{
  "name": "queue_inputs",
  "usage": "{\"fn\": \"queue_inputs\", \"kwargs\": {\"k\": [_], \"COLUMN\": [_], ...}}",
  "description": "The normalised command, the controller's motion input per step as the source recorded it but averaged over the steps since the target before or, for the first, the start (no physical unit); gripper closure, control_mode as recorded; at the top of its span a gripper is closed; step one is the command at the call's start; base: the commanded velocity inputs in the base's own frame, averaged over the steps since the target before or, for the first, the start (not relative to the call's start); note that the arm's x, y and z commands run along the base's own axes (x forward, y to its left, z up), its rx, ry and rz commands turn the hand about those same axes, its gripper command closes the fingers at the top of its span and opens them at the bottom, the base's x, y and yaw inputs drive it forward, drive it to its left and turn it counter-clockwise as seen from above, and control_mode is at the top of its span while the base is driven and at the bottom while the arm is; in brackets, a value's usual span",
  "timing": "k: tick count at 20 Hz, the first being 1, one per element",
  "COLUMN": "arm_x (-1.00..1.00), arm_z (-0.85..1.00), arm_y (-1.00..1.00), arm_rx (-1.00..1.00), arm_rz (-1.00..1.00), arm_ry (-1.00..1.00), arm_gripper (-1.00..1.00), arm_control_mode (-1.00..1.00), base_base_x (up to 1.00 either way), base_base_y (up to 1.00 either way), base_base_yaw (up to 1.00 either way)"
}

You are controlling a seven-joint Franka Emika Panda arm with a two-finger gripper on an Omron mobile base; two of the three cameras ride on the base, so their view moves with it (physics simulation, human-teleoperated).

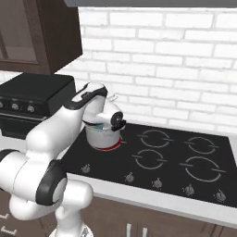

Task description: Put the broccoli and lemon in the pot. Retrieve the spatula and lightly stir the vegetables in the pot.

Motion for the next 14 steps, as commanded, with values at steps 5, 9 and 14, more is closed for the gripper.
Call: {"fn": "queue_inputs", "kwargs": {"k": [5,9,14], "arm_x": [0.43,0.14,0.21], "arm_z": [-0.23,-0.46,-0.55], "arm_y": [0.02,0.0,0.0], "arm_rx": [0.06,0.05,0.02], "arm_rz": [-0.2,-0.23,-0.23], "arm_ry": [0.13,0.21,0.21], "arm_gripper": [1.0,1.0,1.0], "arm_control_mode": [-1.0,-1.0,-1.0], "base_base_x": [0.0,0.0,0.0], "base_base_y": [0.0,0.0,0.0], "base_base_yaw": [0.0,0.0,0.0]}}
